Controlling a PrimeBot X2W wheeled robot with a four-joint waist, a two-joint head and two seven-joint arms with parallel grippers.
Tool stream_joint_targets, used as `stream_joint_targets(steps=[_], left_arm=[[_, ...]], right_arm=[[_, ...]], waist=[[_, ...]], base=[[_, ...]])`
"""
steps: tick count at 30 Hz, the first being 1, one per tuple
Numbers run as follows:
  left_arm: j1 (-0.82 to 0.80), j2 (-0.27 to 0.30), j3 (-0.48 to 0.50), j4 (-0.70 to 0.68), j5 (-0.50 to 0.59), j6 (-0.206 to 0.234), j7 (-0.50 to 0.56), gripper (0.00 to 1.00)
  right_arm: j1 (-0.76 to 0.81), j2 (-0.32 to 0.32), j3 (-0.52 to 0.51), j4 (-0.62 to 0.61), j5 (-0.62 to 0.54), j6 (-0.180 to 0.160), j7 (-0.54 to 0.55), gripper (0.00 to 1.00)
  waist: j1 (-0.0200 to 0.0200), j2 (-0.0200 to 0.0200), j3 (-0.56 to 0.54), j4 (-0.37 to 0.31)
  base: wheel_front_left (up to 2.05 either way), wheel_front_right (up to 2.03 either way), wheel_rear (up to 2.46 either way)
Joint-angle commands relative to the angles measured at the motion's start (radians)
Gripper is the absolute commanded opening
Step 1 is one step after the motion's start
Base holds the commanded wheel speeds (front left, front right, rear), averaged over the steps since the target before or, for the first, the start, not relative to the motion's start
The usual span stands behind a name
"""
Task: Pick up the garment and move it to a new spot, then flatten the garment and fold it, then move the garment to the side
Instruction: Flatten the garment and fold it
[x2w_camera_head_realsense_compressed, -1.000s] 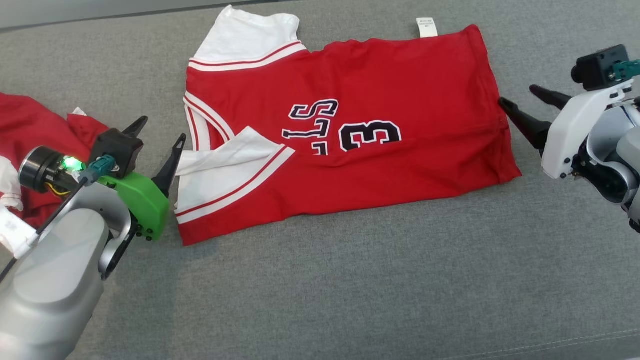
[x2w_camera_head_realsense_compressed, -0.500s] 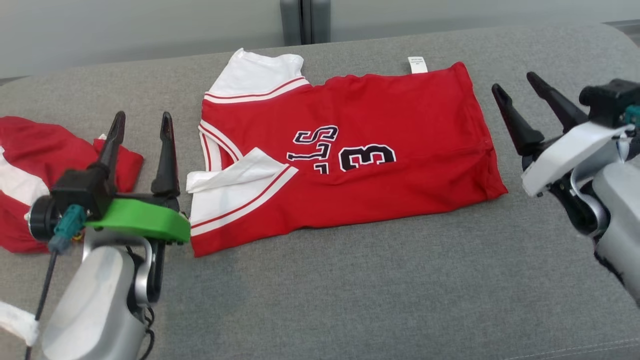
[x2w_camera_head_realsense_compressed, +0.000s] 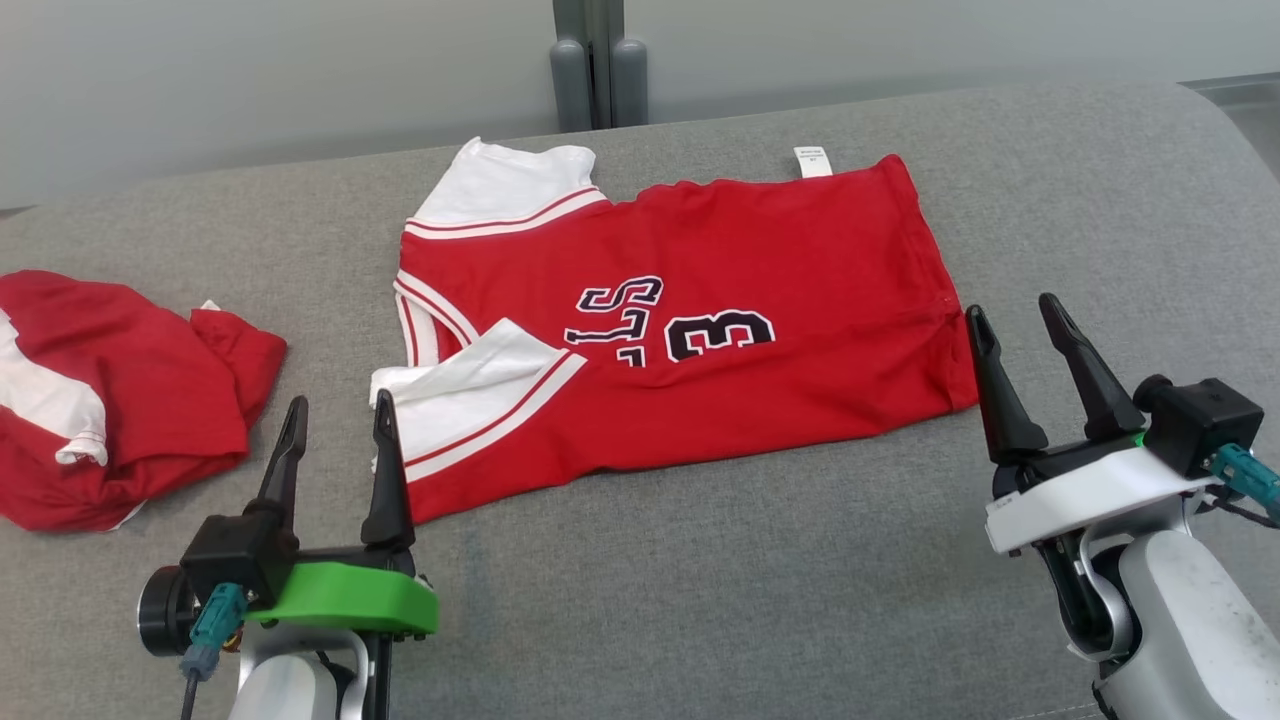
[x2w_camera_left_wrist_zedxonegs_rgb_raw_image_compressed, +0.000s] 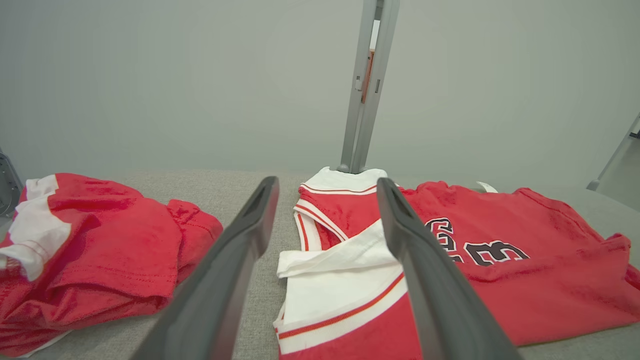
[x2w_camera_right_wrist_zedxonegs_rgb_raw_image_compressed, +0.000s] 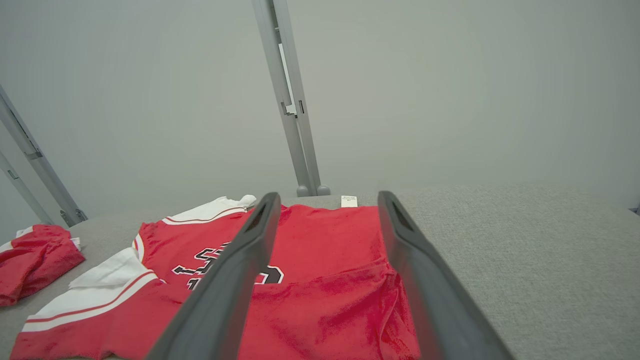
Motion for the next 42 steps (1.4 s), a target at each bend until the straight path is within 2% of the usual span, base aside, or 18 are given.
stream_joint_targets(steps=[1,5,11,18,25,27,28,31,42], left_arm=[[0.019,-0.009,0.020,0.009,0.021,-0.007,0.000,1.00],[0.029,-0.028,0.049,0.082,0.059,-0.006,0.000,1.00],[-0.040,-0.029,0.059,0.280,0.110,0.000,0.000,1.00],[-0.136,-0.021,0.069,0.519,0.133,0.045,0.000,1.00],[-0.187,-0.024,0.041,0.667,0.132,0.012,0.003,1.00],[-0.199,-0.026,0.033,0.696,0.129,0.005,0.005,0.24],[-0.208,-0.026,0.030,0.697,0.131,0.001,0.006,0.00],[-0.224,-0.024,0.032,0.656,0.136,0.005,0.003,0.00],[-0.183,-0.035,-0.018,0.380,0.168,-0.018,0.000,0.00]], right_arm=[[0.019,0.019,-0.012,-0.010,-0.015,0.000,-0.003,1.00],[0.038,0.047,-0.020,-0.026,-0.032,0.000,-0.003,1.00],[0.017,0.048,-0.014,-0.034,-0.040,0.000,-0.003,1.00],[0.003,0.045,-0.024,-0.036,-0.041,0.000,-0.003,1.00],[0.005,0.045,-0.032,-0.031,-0.042,0.000,-0.003,1.00],[0.007,0.044,-0.034,-0.020,-0.046,0.000,-0.003,1.00],[0.006,0.043,-0.034,-0.010,-0.047,0.000,-0.003,1.00],[-0.001,0.039,-0.047,0.045,-0.060,0.000,-0.003,1.00],[-0.127,0.062,-0.073,0.373,-0.121,0.000,0.013,1.00]], waist=[[0.0000,-0.0001,0.007,-0.010],[0.0000,-0.0001,0.022,-0.029],[0.0000,-0.0001,0.048,-0.066],[0.0000,-0.0001,0.068,-0.101],[0.0000,-0.0001,0.074,-0.111],[0.0000,-0.0001,0.075,-0.108],[0.0000,-0.0001,0.076,-0.105],[0.0000,-0.0001,0.080,-0.088],[0.0000,-0.0001,0.104,0.012]], base=[[0.00,0.00,0.00],[0.00,0.00,0.00],[0.00,0.00,0.00],[0.00,0.00,0.00],[0.00,0.00,0.00],[0.00,0.00,0.00],[0.00,0.00,0.00],[0.00,0.00,0.00],[0.00,0.00,0.00]])
